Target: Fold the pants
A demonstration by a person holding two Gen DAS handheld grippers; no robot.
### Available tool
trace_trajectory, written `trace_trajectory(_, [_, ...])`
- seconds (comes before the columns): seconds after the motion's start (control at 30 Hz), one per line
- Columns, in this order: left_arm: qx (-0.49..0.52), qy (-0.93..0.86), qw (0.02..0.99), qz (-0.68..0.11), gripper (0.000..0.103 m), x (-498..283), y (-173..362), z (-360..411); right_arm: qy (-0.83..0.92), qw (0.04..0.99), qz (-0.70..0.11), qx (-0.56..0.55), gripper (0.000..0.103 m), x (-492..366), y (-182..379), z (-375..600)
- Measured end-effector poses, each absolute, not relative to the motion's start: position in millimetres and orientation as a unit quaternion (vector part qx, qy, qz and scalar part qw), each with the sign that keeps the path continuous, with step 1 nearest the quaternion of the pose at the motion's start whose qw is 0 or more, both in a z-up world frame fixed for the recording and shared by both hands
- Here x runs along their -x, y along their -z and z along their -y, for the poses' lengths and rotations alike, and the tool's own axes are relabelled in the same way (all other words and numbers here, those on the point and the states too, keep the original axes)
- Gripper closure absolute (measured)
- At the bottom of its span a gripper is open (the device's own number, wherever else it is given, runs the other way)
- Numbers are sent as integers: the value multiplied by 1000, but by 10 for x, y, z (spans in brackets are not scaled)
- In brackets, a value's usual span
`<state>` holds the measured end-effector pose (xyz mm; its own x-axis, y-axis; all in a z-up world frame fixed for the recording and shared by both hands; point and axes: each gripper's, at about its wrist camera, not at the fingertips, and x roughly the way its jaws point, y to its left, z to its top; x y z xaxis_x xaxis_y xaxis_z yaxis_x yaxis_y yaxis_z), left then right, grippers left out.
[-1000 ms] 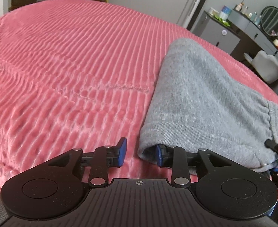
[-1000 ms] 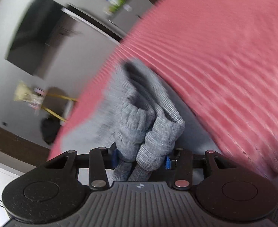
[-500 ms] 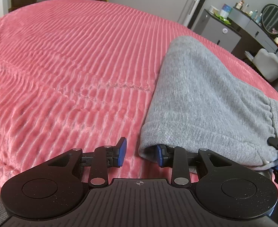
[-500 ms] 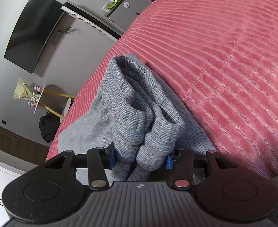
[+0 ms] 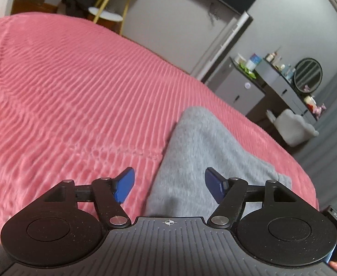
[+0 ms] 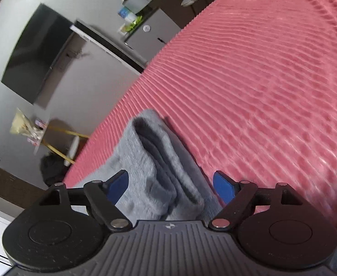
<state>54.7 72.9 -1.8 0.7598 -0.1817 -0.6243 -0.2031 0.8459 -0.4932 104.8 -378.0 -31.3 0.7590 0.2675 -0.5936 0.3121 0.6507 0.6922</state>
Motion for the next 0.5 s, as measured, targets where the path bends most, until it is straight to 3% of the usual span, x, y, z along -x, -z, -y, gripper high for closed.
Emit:
trace_trajectory(0.13, [266,-1,884,-385,29,-840,147,-696,-12,857,-376,-352,20,-1255,356,3551])
trace_trajectory(0.3, [208,28,873,-441,30,-1189,334,-433,-13,868,-429,-251,4,-1497,614,3256])
trace_trajectory(0.4, [142,47,868,-474,29,-1409,432,-279,-19,852,-431,-295,4,-1553,670,3377])
trace_trajectory(0.5, [152,76,856,-488,29,-1617,491,-313,-40,848,-429,-309,4,-1617,709,3481])
